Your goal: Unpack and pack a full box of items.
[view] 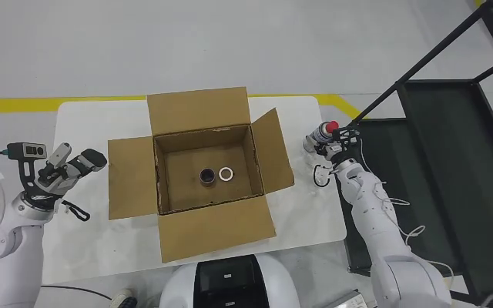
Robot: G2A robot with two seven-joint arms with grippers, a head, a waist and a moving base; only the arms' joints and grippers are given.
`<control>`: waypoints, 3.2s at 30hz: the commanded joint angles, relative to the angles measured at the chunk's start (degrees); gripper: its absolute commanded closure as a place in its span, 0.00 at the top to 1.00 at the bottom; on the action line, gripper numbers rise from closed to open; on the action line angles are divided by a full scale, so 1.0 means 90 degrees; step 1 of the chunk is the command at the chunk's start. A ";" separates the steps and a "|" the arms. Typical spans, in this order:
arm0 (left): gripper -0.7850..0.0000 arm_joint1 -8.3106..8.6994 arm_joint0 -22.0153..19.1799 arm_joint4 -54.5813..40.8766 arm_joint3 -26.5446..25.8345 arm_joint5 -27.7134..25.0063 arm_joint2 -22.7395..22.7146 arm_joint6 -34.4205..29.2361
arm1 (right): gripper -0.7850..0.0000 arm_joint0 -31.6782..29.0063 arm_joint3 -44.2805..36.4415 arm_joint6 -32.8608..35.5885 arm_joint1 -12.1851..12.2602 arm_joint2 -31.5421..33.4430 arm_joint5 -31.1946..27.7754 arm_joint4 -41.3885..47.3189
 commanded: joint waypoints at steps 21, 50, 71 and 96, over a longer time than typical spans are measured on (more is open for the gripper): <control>1.00 0.0000 0.0000 0.0000 0.0000 0.0000 0.0000 0.0000 | 0.00 -0.0627 -0.0978 -0.1636 0.0195 0.0040 -0.0540 0.0124; 1.00 0.0000 0.0000 0.0000 0.0000 0.0000 0.0000 0.0000 | 0.00 -0.1506 -0.6257 0.1912 0.0245 -0.1862 -0.2288 0.2709; 1.00 0.0000 0.0000 0.0000 0.0000 0.0000 0.0000 0.0000 | 0.00 -0.0679 -0.5951 0.4420 0.0207 -0.2540 -0.1377 0.4593; 1.00 0.0000 0.0000 0.0000 0.0000 0.0000 0.0000 0.0000 | 0.00 0.2042 -0.4439 0.7580 -0.0345 -0.4623 0.2634 0.6527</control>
